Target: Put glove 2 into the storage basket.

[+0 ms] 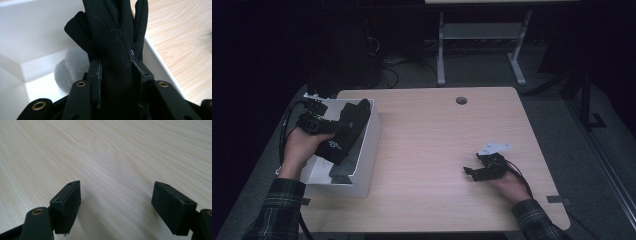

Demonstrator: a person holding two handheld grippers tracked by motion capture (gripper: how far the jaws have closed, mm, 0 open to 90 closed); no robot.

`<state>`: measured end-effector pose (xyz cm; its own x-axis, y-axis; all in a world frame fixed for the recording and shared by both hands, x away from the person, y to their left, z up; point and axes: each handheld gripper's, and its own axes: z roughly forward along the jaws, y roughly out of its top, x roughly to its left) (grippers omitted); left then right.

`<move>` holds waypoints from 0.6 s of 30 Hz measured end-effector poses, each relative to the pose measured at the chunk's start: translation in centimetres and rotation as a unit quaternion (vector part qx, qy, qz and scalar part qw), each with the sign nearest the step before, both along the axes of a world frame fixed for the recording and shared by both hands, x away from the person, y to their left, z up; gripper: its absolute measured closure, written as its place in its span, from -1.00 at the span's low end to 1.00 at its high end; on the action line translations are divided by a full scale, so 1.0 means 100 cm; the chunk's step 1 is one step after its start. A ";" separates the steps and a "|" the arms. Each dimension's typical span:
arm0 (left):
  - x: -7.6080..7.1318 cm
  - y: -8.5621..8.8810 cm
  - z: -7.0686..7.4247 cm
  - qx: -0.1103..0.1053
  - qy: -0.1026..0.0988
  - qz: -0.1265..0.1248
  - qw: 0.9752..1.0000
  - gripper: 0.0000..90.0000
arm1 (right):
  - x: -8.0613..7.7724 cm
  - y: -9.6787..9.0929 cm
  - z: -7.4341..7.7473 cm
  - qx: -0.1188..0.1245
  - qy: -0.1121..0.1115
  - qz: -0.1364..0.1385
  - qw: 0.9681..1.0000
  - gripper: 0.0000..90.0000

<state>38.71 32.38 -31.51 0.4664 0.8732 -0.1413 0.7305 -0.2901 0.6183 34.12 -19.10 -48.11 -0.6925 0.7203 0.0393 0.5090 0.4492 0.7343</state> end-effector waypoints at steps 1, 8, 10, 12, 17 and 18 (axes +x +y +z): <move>0.001 0.001 -0.004 0.007 0.004 0.004 1.000 0.42 | 0.000 0.000 0.000 0.000 0.000 0.000 1.000 -0.48; 0.005 -0.001 -0.029 0.024 0.030 0.009 0.999 0.42 | 0.000 0.000 0.000 0.000 0.000 0.000 1.000 -0.48; 0.007 -0.004 -0.035 0.027 0.036 0.008 0.999 0.42 | 0.000 0.000 0.000 0.000 0.000 0.000 1.000 -0.48; 0.009 -0.007 -0.041 0.032 0.042 0.008 0.999 0.42 | 0.000 0.000 0.000 0.000 0.000 0.000 1.000 -0.48; 0.014 -0.011 -0.057 0.053 0.047 0.014 0.997 0.33 | 0.000 0.000 0.000 0.000 0.000 0.001 1.000 -0.48; 0.014 -0.011 -0.059 0.055 0.049 0.013 0.997 0.29 | 0.000 0.000 0.000 0.000 0.001 0.001 1.000 -0.48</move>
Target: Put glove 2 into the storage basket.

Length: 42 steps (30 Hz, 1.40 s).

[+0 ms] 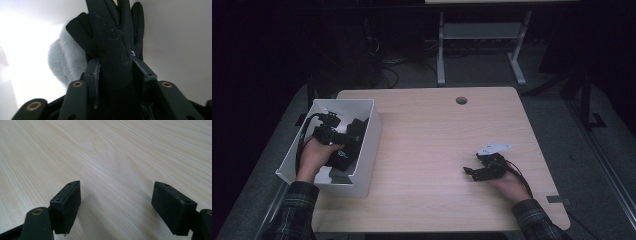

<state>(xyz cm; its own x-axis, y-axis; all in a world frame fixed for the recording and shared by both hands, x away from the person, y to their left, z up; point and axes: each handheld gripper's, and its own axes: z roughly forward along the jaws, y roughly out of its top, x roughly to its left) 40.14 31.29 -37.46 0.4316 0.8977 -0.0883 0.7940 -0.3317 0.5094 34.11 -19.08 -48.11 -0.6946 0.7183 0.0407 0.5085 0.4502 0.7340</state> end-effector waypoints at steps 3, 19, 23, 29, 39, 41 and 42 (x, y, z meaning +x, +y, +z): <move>0.001 0.000 -0.001 0.003 -0.007 -0.001 1.000 0.10 | 0.000 0.000 0.000 0.000 0.000 0.000 1.000 -0.48; -0.006 -0.006 0.050 -0.027 -0.084 -0.015 0.996 -0.33 | 0.000 0.000 0.000 0.000 -0.001 0.001 1.000 -0.48; -0.009 -0.022 0.064 -0.041 -0.101 -0.036 0.993 -0.35 | 0.000 0.000 0.000 0.000 -0.001 0.001 1.000 -0.48; -0.016 -0.056 0.073 -0.055 -0.112 -0.075 0.989 -0.37 | 0.000 0.000 0.000 0.000 -0.001 0.003 1.000 -0.50; -0.036 -0.120 0.065 -0.089 -0.114 -0.140 0.980 -0.39 | 0.000 0.000 0.000 0.000 -0.001 0.003 1.000 -0.50; -0.039 -0.131 0.060 -0.093 -0.110 -0.150 0.978 -0.39 | 0.000 0.001 0.000 0.000 -0.001 0.003 1.000 -0.51; -0.041 -0.136 0.058 -0.092 -0.109 -0.154 0.978 -0.39 | 0.000 0.001 0.000 0.000 0.000 0.003 1.000 -0.51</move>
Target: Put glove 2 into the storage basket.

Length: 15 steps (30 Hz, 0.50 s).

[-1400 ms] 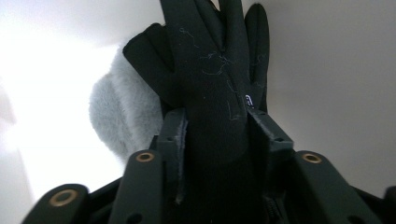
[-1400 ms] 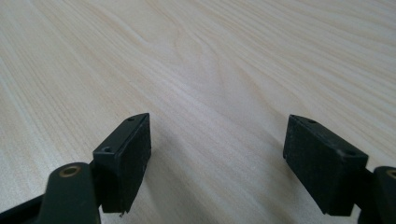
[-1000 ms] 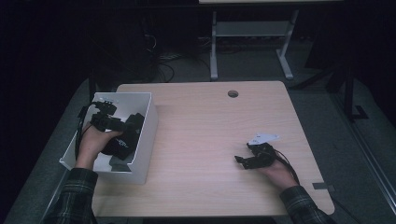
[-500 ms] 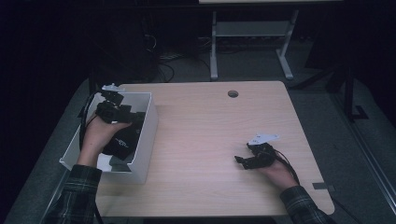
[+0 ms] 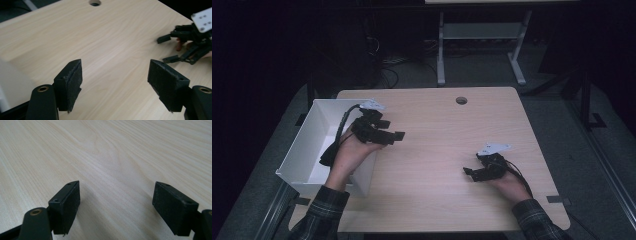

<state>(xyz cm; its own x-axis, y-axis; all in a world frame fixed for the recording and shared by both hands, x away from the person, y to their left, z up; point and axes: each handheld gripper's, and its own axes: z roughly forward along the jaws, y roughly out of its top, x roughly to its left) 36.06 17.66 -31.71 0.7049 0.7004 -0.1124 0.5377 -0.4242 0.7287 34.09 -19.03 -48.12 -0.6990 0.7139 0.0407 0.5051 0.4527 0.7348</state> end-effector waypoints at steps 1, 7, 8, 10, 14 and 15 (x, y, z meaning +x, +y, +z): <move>-0.001 -0.005 -0.003 0.000 0.001 -0.004 1.000 -0.39 | 0.000 0.000 0.000 0.000 0.000 0.000 1.000 -0.51; -0.009 -0.031 -0.028 0.001 0.006 -0.022 1.000 -0.40 | 0.000 0.000 0.000 0.000 0.000 0.000 1.000 -0.51; -0.010 -0.035 -0.033 0.003 0.008 -0.027 1.000 -0.41 | 0.000 0.000 0.000 0.000 0.000 0.000 1.000 -0.51; -0.013 -0.042 -0.043 0.006 0.008 -0.039 0.999 -0.41 | 0.000 0.000 0.000 0.000 0.000 0.000 1.000 -0.51; -0.021 -0.055 -0.064 0.011 0.010 -0.060 0.998 -0.43 | 0.000 0.000 0.000 0.000 0.000 0.000 1.000 -0.51; -0.023 -0.058 -0.070 0.013 0.008 -0.065 0.998 -0.44 | 0.000 0.000 0.000 -0.001 -0.001 0.000 1.000 -0.51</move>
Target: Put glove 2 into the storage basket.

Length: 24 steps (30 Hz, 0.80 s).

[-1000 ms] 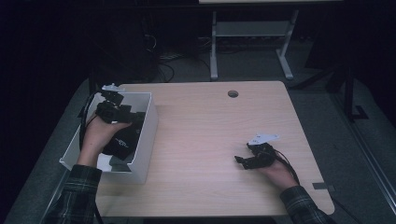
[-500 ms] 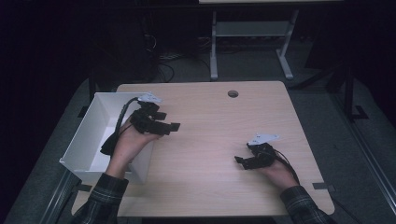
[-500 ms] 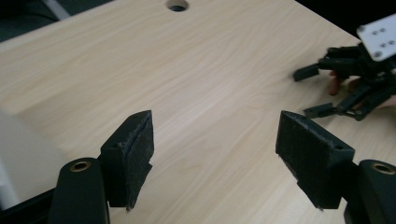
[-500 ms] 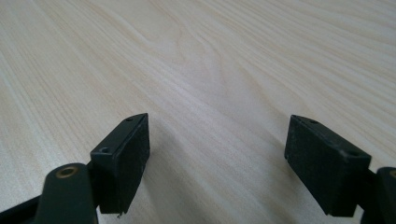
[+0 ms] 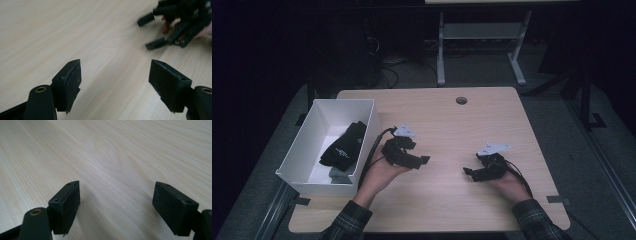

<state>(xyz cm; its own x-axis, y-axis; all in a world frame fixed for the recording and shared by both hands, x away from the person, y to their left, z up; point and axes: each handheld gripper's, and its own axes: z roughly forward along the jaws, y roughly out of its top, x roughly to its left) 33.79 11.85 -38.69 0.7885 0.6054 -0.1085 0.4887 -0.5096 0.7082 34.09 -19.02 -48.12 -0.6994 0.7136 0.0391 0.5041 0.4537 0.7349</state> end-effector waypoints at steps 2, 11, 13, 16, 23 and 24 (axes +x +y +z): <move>-0.003 -0.004 -0.012 0.008 0.004 -0.010 1.000 -0.45 | 0.000 0.000 0.000 0.000 0.000 0.000 1.000 -0.51; -0.008 -0.009 -0.052 0.042 0.015 -0.027 0.999 -0.53 | 0.000 0.000 0.000 -0.001 -0.001 0.000 1.000 -0.51; -0.009 -0.008 -0.058 0.047 0.011 -0.026 0.998 -0.53 | 0.000 0.000 0.000 0.000 -0.001 0.000 1.000 -0.51; -0.009 -0.006 -0.065 0.055 0.012 -0.026 0.998 -0.53 | 0.000 0.000 0.000 0.000 -0.001 0.000 1.000 -0.51; -0.011 -0.007 -0.074 0.075 0.011 -0.027 0.997 -0.53 | 0.000 0.000 0.000 0.000 -0.001 0.001 1.000 -0.52; -0.011 -0.007 -0.074 0.080 0.011 -0.029 0.996 -0.54 | 0.000 0.000 0.000 0.000 0.000 0.002 1.000 -0.52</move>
